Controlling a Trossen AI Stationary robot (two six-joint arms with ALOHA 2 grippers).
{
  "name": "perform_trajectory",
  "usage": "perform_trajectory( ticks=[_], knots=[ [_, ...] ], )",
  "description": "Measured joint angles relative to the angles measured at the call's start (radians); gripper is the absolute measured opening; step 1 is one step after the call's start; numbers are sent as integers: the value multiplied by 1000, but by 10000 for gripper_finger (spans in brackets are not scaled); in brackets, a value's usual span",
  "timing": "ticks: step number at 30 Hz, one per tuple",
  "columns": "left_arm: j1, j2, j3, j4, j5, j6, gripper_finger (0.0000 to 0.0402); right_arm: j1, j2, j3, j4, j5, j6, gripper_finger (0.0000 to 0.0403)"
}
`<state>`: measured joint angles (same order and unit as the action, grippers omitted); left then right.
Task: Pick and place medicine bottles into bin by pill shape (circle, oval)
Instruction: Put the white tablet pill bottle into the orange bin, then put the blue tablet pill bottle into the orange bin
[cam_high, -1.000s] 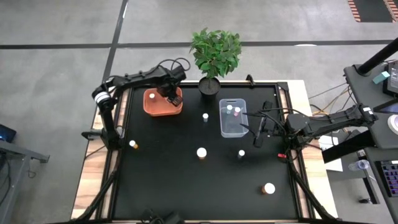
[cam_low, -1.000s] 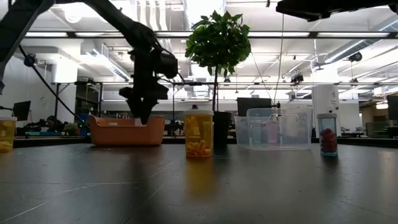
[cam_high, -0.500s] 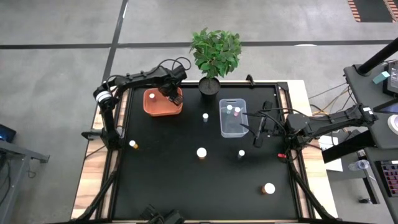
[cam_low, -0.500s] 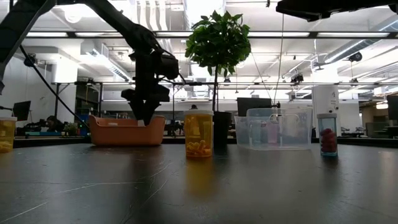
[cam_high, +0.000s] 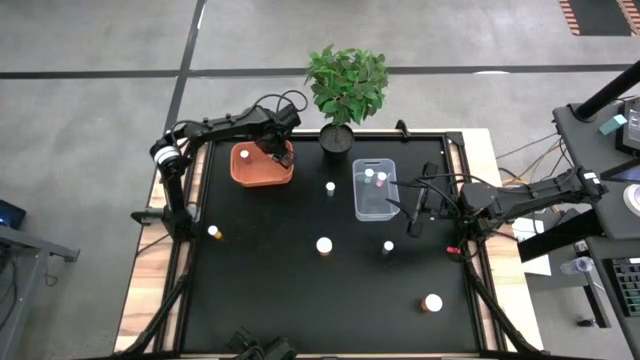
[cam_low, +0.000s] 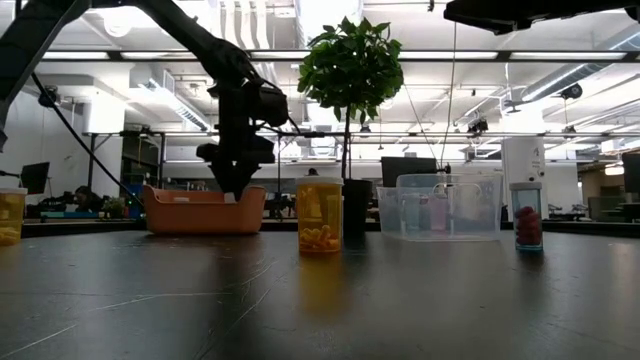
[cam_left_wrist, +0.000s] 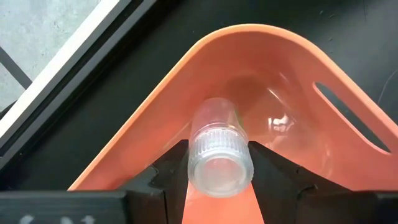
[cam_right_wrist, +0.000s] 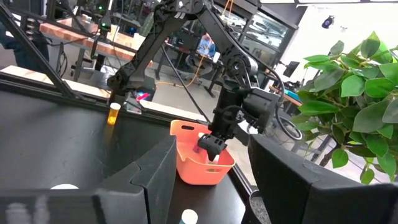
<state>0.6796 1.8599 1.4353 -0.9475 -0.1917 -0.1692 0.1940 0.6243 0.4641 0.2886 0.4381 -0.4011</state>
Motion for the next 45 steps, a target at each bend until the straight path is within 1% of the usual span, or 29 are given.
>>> perform_trajectory(
  ticks=[13, 16, 21, 24, 27, 32, 36, 39, 45],
  knots=[
    [0, 0, 0, -3, 0, 1, 138, 0, 0, 0, 0, 0, -2, 192],
    [0, 0, 0, -3, 0, 1, 156, 0, 0, 0, 0, 0, -2, 192],
    [0, 0, 0, -2, -1, 1, 206, 0, 0, 0, 0, 0, -2, 192],
    [0, 0, 0, -3, -6, 6, 230, 0, 0, 0, 0, 0, -2, 192],
    [0, -9, 3, -7, -8, 20, 242, 0, 0, 0, 0, 0, -2, 192],
    [-17, -62, 4, -17, -34, 20, 244, 0, 0, 0, 0, 0, -2, 192],
    [-48, -127, 3, -40, -59, -1, 244, 0, 0, 0, -1, 0, 0, 192],
    [-97, -184, -5, -38, -61, -37, 244, 0, 0, 0, 0, 0, 0, 192],
    [-278, -303, -62, 35, -66, -72, 244, 0, 0, 0, -1, 0, 10, 192]
  ],
)
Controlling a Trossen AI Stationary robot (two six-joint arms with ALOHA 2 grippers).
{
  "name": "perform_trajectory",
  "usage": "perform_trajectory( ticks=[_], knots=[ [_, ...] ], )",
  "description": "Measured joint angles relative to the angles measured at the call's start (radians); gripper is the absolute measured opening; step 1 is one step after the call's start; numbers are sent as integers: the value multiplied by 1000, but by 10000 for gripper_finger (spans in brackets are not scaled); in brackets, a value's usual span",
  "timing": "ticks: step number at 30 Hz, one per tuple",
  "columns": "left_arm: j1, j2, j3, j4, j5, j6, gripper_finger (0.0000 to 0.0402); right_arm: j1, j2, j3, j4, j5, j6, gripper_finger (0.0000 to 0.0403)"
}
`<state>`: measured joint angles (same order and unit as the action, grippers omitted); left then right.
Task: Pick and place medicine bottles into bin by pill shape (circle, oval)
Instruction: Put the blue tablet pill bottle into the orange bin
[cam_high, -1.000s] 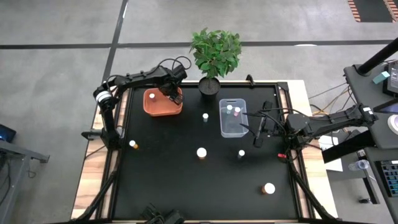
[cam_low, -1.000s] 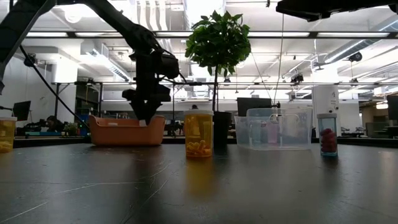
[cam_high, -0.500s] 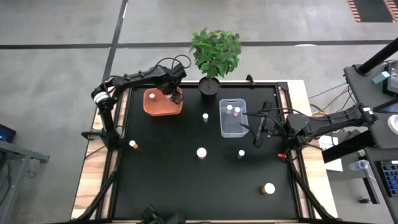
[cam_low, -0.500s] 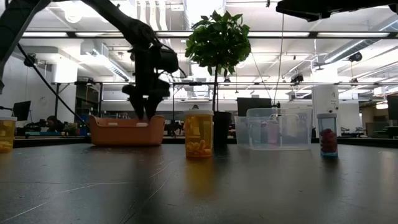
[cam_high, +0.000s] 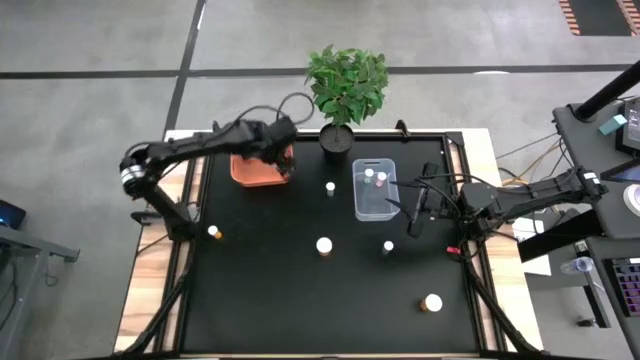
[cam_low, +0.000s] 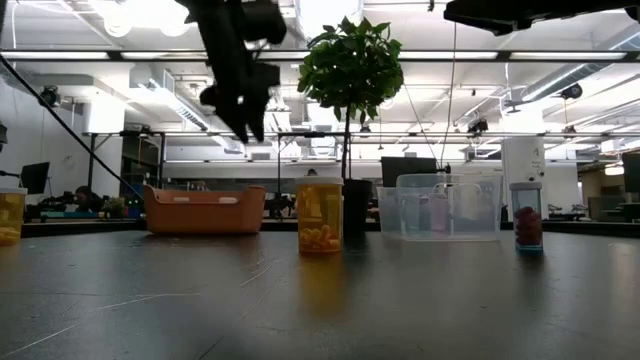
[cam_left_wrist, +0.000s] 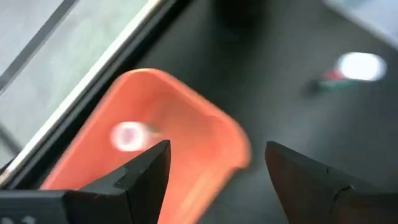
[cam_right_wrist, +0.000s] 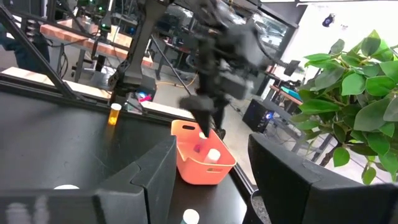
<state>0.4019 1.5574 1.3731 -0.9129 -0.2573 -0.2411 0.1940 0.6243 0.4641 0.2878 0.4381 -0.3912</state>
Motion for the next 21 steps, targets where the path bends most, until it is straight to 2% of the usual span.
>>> perform_trajectory(
  ticks=[4, 14, 21],
  knots=[
    [-148, -63, -50, 67, -6, -39, 244, 0, 0, 0, -1, 0, 0, 192],
    [-517, -151, -217, 310, -6, -26, 245, 0, 1, 0, -3, 0, 29, 192],
    [-690, -154, -291, 473, -9, 71, 245, 1, 46, 0, -55, -5, 174, 192]
  ],
)
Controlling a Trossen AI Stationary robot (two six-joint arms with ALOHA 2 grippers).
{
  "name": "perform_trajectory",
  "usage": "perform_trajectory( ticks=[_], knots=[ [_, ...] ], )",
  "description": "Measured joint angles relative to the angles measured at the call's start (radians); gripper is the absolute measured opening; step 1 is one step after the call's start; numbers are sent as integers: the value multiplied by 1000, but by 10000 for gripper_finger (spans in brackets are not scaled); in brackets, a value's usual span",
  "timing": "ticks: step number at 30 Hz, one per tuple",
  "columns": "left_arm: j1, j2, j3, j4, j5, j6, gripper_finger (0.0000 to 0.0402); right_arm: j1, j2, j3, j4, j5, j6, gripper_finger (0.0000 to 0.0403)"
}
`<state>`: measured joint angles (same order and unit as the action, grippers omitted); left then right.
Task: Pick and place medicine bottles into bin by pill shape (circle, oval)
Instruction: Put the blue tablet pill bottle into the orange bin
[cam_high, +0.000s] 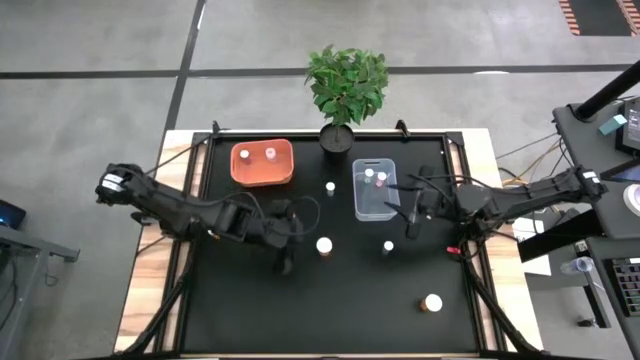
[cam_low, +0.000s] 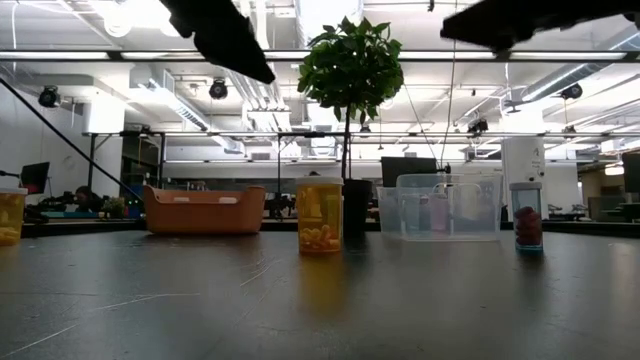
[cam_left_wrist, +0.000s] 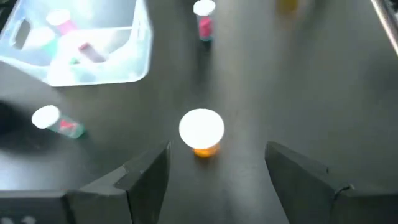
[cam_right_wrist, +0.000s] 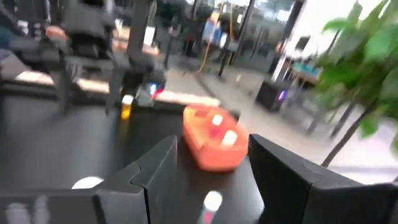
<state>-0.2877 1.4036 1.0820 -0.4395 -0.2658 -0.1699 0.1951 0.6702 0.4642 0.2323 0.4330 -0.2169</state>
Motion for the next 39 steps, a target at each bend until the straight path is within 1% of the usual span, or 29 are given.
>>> perform_trajectory(
  ticks=[2, 6, 11, 15, 18, 23, 25, 27, 29, 31, 33, 36, 39],
  knots=[
    [-17, 0, -4, 3, -1, -2, 245, 1, 30, -4, -26, -22, 73, 192],
    [-26, 0, -4, 4, -5, -4, 245, 11, 110, 6, -63, -25, 241, 192],
    [-26, 0, -4, 4, -6, 2, 245, 19, 211, 115, -189, -101, 361, 192],
    [-33, -6, -5, 4, -13, 35, 245, 18, 295, 252, -389, -122, 457, 192],
    [-43, -16, -5, 10, -27, 70, 245, 19, 360, 364, -579, -182, 546, 192],
    [-45, -40, -6, 6, -85, 98, 245, 19, 473, 544, -923, -251, 768, 192],
    [-45, -49, -10, 3, -92, 105, 245, 18, 520, 608, -1055, -278, 865, 192],
    [-45, -55, -12, 4, -95, 107, 245, 21, 560, 663, -1177, -310, 922, 192],
    [-47, -63, -20, 4, -102, 112, 245, 24, 600, 710, -1282, -312, 957, 192],
    [-47, -74, -35, 4, -112, 125, 245, 23, 631, 742, -1358, -316, 993, 192],
    [-47, -92, -58, 3, -125, 124, 245, 19, 652, 764, -1412, -348, 1034, 192],
    [-47, -125, -86, 4, -170, 100, 245, 16, 670, 777, -1447, -427, 1090, 192],
    [-48, -158, -110, 19, -200, 97, 244, 17, 673, 776, -1447, -470, 1148, 192]
  ],
)
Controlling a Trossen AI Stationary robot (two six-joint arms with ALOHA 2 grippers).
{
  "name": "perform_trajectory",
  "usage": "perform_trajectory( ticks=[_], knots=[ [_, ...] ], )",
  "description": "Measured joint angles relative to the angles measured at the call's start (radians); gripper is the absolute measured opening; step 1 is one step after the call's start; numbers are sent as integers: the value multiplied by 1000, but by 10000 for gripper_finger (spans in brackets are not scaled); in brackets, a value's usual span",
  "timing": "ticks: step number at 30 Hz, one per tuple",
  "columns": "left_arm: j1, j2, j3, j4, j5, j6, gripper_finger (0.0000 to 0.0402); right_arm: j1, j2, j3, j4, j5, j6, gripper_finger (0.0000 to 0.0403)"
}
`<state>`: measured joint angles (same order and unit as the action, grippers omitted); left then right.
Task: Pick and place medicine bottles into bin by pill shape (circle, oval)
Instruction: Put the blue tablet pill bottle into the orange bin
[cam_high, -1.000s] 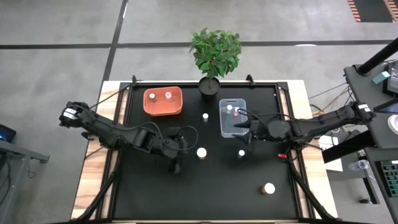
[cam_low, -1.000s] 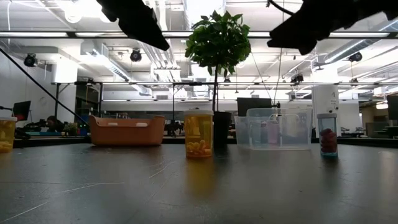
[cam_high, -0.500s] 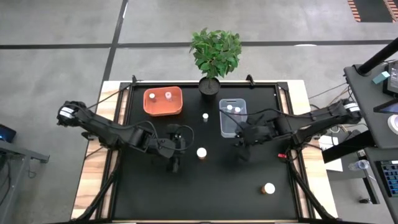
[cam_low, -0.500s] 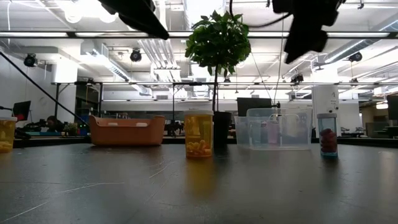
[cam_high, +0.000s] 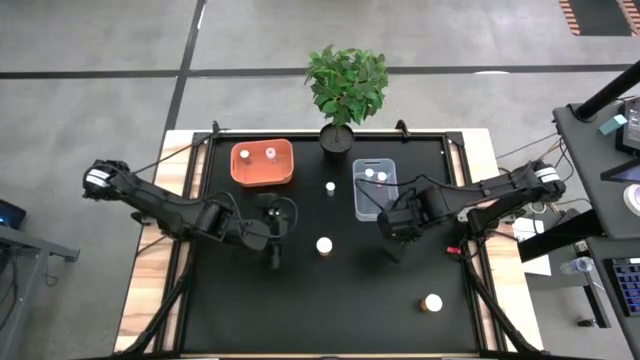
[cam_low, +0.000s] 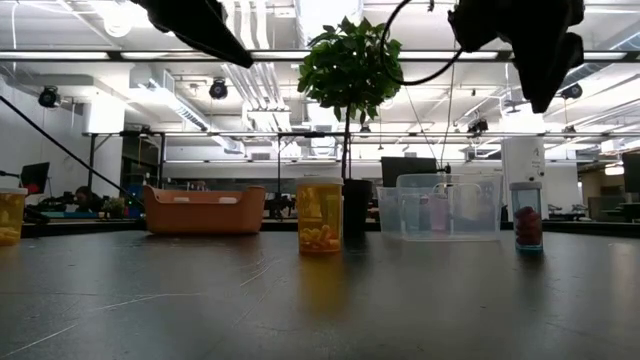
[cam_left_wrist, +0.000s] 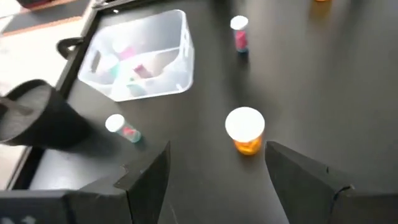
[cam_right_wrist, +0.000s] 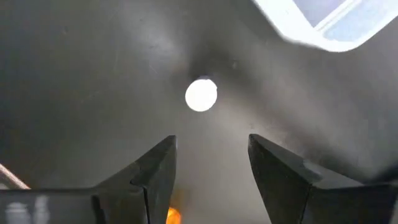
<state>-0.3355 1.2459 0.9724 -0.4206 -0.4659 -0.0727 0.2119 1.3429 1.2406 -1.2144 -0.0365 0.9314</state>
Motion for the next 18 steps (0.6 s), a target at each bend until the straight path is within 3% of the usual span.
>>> perform_trajectory(
  ticks=[8, 18],
  knots=[
    [0, -83, -64, 6, -48, -27, 244, 7, -9, -12, 0, 38, 79, 192],
    [-1, -106, -95, 29, -47, -47, 244, 37, 87, -19, 72, 57, 77, 192]
  ],
)
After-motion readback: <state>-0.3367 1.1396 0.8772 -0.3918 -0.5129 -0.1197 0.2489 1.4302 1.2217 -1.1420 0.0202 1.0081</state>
